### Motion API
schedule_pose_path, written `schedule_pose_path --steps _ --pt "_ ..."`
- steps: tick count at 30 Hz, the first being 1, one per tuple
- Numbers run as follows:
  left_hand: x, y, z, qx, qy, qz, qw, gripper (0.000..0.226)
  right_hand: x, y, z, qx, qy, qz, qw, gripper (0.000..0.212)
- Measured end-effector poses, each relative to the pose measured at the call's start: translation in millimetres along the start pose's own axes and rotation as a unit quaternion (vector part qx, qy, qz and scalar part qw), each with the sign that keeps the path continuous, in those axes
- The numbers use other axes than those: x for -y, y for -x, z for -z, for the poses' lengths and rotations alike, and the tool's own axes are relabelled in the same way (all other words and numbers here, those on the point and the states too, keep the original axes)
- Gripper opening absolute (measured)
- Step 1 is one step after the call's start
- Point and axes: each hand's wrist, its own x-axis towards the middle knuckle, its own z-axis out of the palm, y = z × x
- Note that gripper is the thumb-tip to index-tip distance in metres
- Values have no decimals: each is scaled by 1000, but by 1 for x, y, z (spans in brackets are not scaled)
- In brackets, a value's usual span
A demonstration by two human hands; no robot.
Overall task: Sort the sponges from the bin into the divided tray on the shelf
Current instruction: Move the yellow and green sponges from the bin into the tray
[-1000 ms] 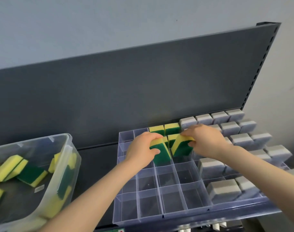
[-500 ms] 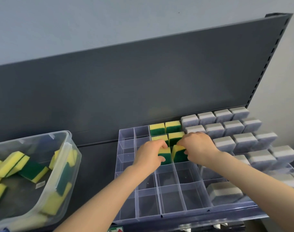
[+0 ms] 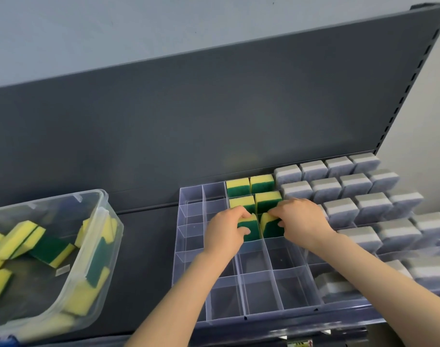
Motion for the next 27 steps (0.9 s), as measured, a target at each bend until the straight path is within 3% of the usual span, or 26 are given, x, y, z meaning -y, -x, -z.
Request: schedule_pose_path --steps 4,11,27 --pt "-1 2 9 10 -1 -26 1000 35 1 1 7 11 -31 -6 999 24" --pt "17 12 75 -11 -76 -71 994 44 40 -9 39 -66 -105 -8 992 42" --pt "183 87 252 -47 -250 139 957 38 233 -77 69 -37 -150 123 980 43"
